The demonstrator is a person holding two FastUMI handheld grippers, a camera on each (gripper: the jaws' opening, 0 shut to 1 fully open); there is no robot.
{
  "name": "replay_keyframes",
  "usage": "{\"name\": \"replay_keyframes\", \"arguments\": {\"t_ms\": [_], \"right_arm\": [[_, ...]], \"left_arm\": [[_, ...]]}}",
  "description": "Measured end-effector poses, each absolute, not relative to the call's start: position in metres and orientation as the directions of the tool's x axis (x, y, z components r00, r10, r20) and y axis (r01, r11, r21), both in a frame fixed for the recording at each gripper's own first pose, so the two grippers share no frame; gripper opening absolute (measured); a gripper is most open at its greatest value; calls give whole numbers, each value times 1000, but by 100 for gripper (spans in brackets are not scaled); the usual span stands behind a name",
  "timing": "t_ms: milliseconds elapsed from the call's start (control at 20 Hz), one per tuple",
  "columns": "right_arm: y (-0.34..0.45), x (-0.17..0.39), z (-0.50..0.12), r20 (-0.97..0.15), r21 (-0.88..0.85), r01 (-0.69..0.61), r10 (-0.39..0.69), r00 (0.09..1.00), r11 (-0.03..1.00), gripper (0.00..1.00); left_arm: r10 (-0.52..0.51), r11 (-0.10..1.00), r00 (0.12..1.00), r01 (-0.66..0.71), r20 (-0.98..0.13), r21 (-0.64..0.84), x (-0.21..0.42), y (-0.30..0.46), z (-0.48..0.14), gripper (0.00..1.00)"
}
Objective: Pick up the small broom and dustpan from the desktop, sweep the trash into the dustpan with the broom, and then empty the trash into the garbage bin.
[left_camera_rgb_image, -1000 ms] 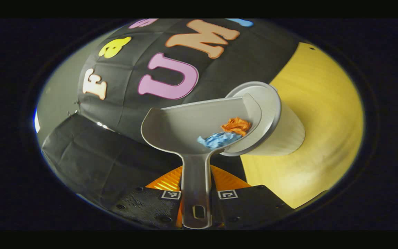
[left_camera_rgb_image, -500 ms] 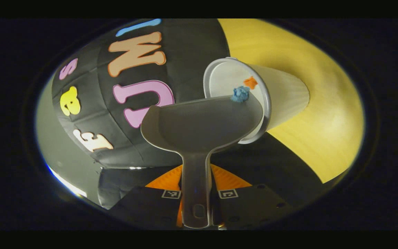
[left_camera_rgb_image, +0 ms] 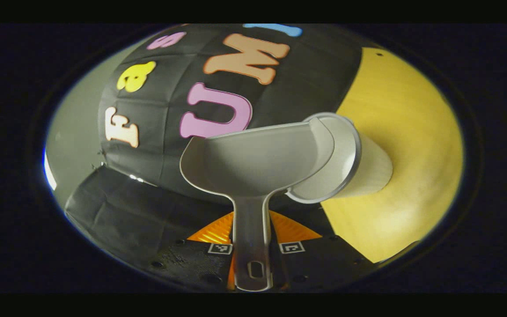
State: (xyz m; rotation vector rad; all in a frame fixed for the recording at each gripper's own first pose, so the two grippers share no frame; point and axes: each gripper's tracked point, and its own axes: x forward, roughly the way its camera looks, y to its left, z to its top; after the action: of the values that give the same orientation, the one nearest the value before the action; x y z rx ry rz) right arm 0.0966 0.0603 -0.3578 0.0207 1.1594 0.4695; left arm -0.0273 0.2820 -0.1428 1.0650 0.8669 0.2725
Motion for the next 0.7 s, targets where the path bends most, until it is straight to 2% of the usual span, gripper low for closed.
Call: {"name": "replay_keyframes", "arguments": {"t_ms": [50, 150, 200, 250, 400, 450, 550, 700], "right_arm": [[61, 101, -353, -869, 255, -340, 369, 329, 905, 20], [61, 108, -343, -855, 265, -322, 376, 357, 909, 20], [59, 113, -338, -846, 261, -310, 371, 383, 914, 19], [56, 119, -334, -838, 253, -298, 362, 407, 920, 20], [51, 137, -318, -808, 235, -237, 325, 492, 943, 20], [50, 142, -313, -796, 230, -215, 310, 520, 949, 20], [47, 145, -305, -778, 205, -179, 272, 567, 962, 19], [47, 143, -308, -783, 140, -152, 203, 589, 979, 19]], "left_arm": [[562, 544, 668, 147, -489, 826, -32, 270, -139, 27], [502, 659, 700, 71, -508, 748, -31, 246, -144, 24], [470, 709, 717, 40, -514, 704, -28, 232, -150, 28], [441, 753, 730, 16, -523, 657, -30, 215, -151, 24], [328, 876, 783, -43, -529, 480, -30, 149, -180, 24], [297, 902, 794, -51, -530, 430, -37, 126, -189, 20], [262, 922, 810, -49, -525, 384, -53, 89, -202, 24], [236, 952, 788, -70, -569, 298, -80, 52, -242, 20]]}}
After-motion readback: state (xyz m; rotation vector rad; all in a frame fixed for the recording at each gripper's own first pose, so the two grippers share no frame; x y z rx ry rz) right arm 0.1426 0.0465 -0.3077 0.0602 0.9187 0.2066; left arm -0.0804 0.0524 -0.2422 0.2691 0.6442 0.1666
